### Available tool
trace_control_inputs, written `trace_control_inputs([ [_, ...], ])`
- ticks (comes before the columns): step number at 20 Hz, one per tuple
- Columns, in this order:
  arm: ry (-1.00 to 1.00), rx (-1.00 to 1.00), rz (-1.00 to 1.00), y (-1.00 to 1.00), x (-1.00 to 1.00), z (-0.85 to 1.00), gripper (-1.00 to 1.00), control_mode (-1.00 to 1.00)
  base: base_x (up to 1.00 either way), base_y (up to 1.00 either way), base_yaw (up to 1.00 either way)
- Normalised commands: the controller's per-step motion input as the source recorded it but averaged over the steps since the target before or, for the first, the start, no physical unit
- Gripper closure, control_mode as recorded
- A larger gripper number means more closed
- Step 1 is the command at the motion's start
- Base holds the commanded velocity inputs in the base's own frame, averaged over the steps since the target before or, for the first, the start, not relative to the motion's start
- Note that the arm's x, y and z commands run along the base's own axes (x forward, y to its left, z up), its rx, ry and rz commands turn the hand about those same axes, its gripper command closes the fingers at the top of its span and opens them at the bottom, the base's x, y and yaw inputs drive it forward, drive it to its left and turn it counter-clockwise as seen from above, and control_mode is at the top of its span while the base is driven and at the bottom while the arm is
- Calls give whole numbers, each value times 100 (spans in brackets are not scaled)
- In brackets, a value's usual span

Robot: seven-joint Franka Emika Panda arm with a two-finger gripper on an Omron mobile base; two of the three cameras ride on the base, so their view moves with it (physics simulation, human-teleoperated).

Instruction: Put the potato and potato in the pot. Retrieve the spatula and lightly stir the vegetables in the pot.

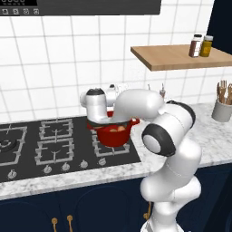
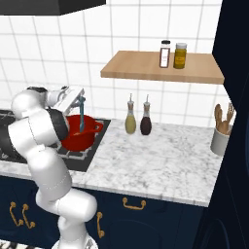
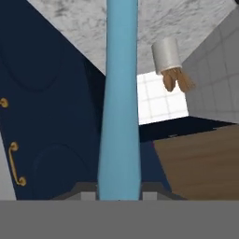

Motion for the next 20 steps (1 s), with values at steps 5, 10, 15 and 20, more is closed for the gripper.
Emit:
trace_control_inputs([
  [5, 13, 0, 0, 19, 48, -48, 100, -100, 0, 0, 0],
  [10, 12, 0, 0, 9, 46, -34, 100, -100, 0, 0, 0],
  [15, 9, 0, 0, 1, 50, -32, 100, -100, 0, 0, 0],
  [20, 0, -3, 0, 19, 20, -46, 100, -100, 0, 0, 0],
])
